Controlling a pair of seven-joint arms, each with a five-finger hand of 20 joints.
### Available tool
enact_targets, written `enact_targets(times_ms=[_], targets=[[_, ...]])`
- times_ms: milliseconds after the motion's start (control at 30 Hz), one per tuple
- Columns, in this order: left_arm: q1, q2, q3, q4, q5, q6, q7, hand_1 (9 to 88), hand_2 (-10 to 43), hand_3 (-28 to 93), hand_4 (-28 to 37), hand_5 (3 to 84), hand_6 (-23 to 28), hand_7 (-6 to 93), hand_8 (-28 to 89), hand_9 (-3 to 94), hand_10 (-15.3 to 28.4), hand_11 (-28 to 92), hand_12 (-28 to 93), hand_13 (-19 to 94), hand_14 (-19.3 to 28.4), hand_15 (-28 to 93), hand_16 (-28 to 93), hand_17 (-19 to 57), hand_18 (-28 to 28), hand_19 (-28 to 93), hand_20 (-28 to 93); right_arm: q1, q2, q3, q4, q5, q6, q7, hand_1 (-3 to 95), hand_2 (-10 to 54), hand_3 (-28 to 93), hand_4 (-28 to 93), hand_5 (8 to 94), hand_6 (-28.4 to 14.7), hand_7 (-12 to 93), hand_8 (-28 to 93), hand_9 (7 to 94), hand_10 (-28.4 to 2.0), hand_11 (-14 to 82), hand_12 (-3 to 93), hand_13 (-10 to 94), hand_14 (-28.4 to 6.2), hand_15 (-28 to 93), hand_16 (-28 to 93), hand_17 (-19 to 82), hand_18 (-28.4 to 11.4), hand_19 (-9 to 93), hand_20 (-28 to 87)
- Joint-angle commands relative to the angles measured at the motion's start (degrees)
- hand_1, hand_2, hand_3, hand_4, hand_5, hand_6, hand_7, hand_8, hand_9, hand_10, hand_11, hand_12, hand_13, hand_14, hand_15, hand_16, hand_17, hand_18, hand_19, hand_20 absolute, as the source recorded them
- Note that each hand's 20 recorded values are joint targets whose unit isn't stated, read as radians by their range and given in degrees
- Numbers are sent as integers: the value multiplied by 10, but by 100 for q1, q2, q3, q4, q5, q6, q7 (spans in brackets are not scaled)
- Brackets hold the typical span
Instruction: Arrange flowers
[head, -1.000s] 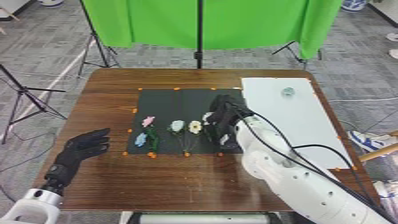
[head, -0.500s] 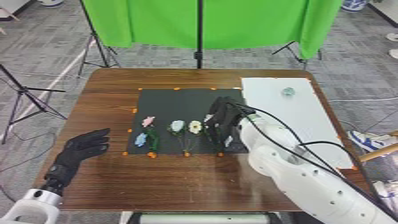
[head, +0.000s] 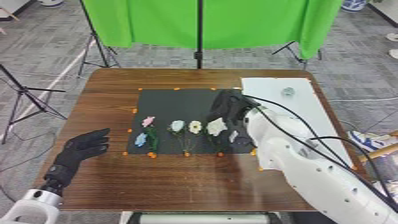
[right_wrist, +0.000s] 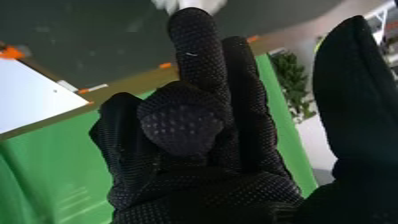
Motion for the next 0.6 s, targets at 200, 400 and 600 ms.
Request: enact_targets(times_ms=[200,400,600], targets=[[180,-98,-52,-58,37,54,-19,374,-45,679,-36,431,24,118,-63,398,125,186,135,341,182,249,28,31,156,304,340,515,583,378,914,-1219,2032,535,303,-95,633,-124,631,-23,138,-75,703,-171,231,272,801,-81,634,369,522,-201,932,611],[167,-106,-43,-59,32,42,-32,374,-46,680,-35,431,23,118,-63,398,125,186,135,341,181,248,27,30,157,306,340,873,449,497,1819,-1618,1167,1153,247,-65,601,-115,537,-31,86,-64,632,-199,189,268,743,-120,641,368,474,-226,932,584],[161,-103,-41,-54,25,43,-42,375,-45,679,-35,430,22,120,-63,397,126,185,135,341,181,247,28,30,157,306,340,1114,379,310,2638,-1419,1027,1231,225,-62,598,-113,488,-30,72,-59,598,-210,177,271,727,-131,648,366,468,-232,932,576]])
